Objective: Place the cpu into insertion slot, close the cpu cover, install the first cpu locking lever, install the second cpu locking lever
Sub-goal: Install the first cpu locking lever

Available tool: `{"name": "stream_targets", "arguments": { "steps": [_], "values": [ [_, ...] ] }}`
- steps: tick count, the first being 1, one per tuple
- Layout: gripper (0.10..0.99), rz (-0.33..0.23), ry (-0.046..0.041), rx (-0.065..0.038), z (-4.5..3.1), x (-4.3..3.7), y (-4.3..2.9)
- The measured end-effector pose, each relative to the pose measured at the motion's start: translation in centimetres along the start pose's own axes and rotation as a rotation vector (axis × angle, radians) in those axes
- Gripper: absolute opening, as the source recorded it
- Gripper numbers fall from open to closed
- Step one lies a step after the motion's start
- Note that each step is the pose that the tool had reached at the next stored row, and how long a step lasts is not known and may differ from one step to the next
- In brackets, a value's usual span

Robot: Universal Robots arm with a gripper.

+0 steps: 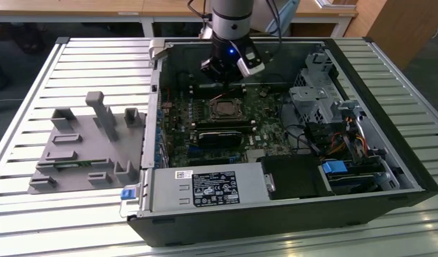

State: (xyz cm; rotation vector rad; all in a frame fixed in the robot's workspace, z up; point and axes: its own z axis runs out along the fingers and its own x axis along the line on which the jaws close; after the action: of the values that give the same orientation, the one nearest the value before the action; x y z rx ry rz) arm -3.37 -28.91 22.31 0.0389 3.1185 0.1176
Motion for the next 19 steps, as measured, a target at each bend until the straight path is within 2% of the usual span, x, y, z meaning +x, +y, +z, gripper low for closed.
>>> {"name": "stream_targets", "arguments": {
  "steps": [19],
  "values": [
    [0.106,0.0,0.0001,0.0,1.15,-0.99,0.32]
  ]
}}
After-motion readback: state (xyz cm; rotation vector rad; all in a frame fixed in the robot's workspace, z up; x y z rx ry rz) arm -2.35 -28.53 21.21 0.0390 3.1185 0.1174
